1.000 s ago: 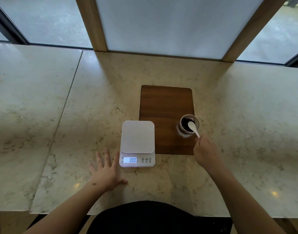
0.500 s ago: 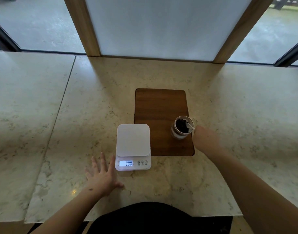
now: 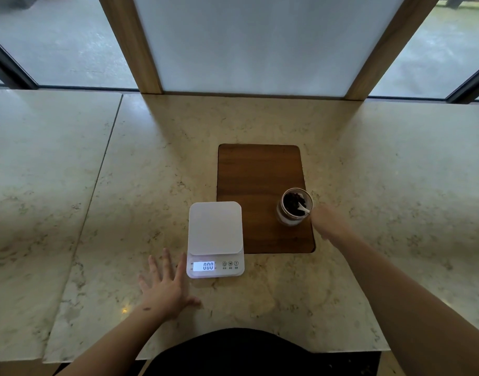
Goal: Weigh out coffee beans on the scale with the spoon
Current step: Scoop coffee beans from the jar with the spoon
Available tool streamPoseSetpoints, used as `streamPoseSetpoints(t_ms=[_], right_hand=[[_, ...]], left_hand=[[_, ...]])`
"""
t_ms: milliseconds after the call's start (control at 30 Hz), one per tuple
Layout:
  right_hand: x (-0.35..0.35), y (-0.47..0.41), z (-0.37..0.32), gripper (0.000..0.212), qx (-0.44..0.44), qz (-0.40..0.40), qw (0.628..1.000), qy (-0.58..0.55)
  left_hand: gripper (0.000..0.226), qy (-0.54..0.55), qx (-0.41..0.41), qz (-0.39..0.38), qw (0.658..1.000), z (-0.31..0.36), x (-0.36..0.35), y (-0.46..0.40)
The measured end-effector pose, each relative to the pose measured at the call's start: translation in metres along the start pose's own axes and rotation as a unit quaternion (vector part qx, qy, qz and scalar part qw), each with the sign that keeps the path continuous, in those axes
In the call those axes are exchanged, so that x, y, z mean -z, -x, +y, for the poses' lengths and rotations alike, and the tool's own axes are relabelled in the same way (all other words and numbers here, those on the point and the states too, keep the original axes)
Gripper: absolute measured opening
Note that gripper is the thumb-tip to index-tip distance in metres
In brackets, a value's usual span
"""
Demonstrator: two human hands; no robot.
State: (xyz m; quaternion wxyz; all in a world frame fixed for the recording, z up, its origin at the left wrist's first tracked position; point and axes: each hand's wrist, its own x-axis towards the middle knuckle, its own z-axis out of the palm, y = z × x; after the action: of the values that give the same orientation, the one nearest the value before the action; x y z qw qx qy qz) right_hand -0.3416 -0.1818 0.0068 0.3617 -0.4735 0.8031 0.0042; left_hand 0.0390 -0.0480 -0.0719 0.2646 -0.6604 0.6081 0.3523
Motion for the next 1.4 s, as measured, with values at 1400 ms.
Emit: streamPoseSetpoints(t_ms=[1400], right_hand=[[-0.014,0.006,0.011,0.035,-0.150,-0.082,0.893,-0.416]], left_hand=[[0.130,0.005,0.007,0.004,1.000,0.003,0.002,0.003]])
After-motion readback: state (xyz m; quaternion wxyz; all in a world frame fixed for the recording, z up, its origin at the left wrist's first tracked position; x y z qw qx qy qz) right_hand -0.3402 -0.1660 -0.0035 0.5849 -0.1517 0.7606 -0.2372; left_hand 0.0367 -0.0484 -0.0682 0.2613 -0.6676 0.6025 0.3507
